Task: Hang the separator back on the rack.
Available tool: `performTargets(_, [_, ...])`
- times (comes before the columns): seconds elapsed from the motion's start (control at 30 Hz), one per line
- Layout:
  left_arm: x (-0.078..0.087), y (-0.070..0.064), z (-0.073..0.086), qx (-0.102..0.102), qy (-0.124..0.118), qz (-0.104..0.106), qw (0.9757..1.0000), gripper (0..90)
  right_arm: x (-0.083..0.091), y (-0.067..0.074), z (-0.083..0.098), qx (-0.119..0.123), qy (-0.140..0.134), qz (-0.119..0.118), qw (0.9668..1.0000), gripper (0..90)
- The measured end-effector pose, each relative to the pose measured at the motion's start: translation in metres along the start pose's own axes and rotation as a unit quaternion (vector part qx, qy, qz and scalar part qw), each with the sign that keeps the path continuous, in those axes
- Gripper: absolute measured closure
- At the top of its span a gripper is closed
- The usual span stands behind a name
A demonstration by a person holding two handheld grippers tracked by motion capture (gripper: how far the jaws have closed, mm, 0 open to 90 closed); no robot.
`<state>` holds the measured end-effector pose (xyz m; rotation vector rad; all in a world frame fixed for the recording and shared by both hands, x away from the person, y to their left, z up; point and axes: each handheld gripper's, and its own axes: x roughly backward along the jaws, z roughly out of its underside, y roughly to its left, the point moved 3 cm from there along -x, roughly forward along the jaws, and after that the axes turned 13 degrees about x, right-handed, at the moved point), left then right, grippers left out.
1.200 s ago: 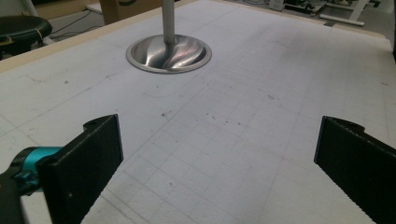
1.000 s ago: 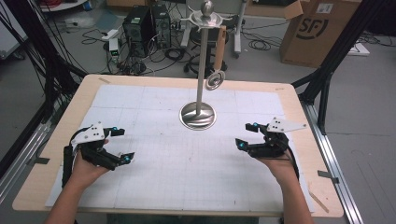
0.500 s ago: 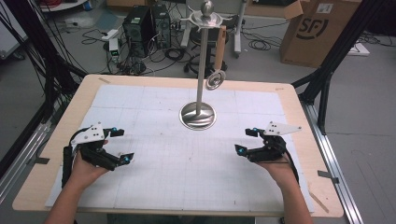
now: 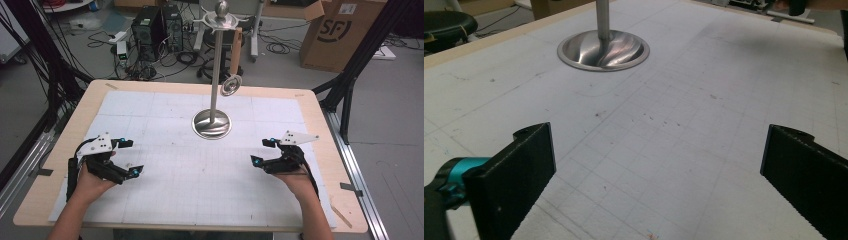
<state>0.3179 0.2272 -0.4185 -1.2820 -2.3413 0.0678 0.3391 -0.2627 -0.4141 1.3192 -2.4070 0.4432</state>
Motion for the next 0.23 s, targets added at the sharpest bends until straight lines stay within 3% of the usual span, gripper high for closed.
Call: performTargets(0.23, [-0.0014,0.0006,0.0004,0.000,0.003,-0.003,1.0000,1.8,0.0041,-0.0009,-0.0009,-0.002,-0.006,0.003,1.0000,17.6])
